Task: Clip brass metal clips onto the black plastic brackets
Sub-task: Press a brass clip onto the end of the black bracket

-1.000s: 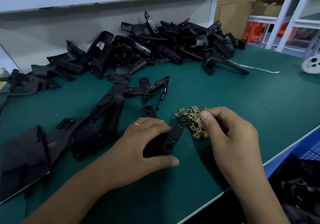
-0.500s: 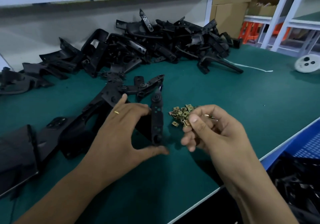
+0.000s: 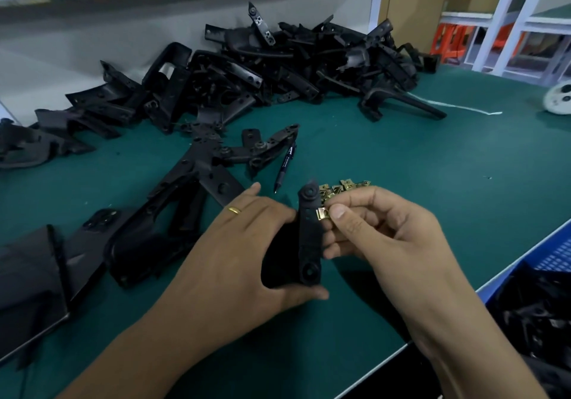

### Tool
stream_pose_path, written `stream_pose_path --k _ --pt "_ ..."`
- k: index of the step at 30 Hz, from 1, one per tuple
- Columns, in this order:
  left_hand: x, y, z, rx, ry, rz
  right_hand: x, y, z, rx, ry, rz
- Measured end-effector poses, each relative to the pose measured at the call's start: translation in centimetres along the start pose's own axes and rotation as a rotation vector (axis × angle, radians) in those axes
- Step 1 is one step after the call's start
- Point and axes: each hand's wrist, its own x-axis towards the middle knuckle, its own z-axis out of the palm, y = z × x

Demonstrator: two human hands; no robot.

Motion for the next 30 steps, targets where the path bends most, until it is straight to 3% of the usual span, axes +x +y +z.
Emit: stream_pose_path --k 17,25,30 --pt "0.1 -0.3 0.4 0.03 0.023 0.037 0.0 -0.1 0.2 -0.038 0.013 -0.029" --pt "-0.4 -0.8 -0.1 -0.153 -0.079 0.099 -0.2 -0.8 -0.8 0.107 -0.159 0.064" --pt "-0.6 -0.6 -0.2 -0.122 -0.046 0.087 0.0 -0.6 -0.4 -0.033 -0.013 -0.028"
